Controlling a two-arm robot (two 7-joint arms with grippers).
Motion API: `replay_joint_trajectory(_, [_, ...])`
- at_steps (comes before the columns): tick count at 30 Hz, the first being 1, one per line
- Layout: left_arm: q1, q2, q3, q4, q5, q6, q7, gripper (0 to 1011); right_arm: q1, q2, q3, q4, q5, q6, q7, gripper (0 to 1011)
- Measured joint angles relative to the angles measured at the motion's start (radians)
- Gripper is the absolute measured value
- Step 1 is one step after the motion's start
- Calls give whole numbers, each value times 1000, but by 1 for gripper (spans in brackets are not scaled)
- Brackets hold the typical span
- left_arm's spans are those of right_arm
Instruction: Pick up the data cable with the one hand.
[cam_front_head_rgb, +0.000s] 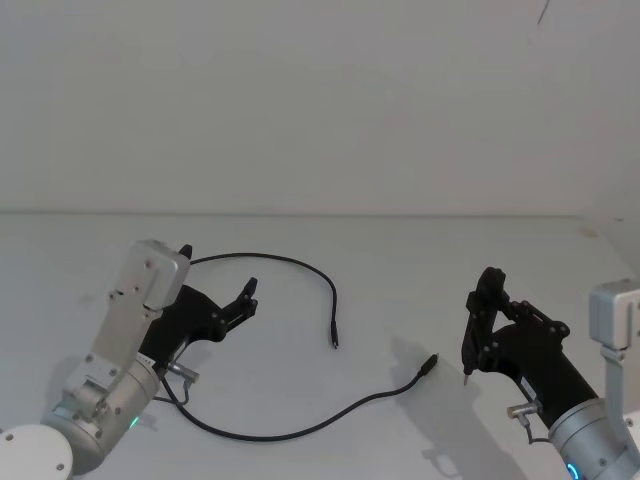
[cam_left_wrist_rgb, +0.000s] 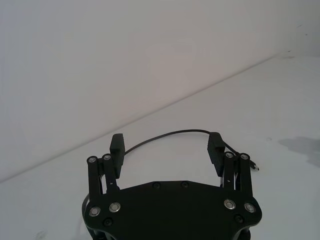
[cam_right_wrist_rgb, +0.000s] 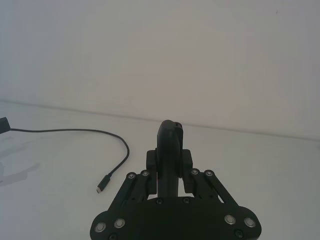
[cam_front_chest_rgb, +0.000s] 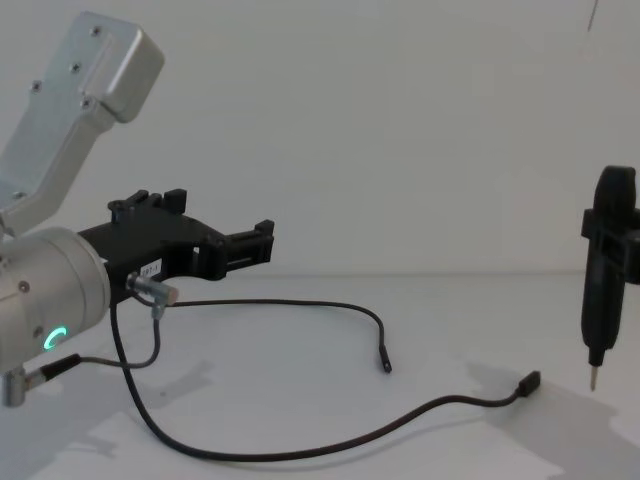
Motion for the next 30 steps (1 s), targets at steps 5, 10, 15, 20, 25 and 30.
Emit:
replay_joint_trajectory(5, [0, 0, 0, 0, 0, 0, 0, 1001, 0, 0, 0, 0, 0, 0, 0, 279])
replay_joint_trajectory(10, [0, 0, 0, 0, 0, 0, 0, 1001, 0, 0, 0, 0, 0, 0, 0, 279])
replay_joint_trajectory(15, [0, 0, 0, 0, 0, 0, 0, 1001, 0, 0, 0, 0, 0, 0, 0, 279])
replay_joint_trajectory(20, [0, 0, 0, 0, 0, 0, 0, 1001, 0, 0, 0, 0, 0, 0, 0, 279])
replay_joint_trajectory(25, [0, 0, 0, 0, 0, 0, 0, 1001, 0, 0, 0, 0, 0, 0, 0, 279])
replay_joint_trajectory(30, [0, 0, 0, 0, 0, 0, 0, 1001, 0, 0, 0, 0, 0, 0, 0, 279])
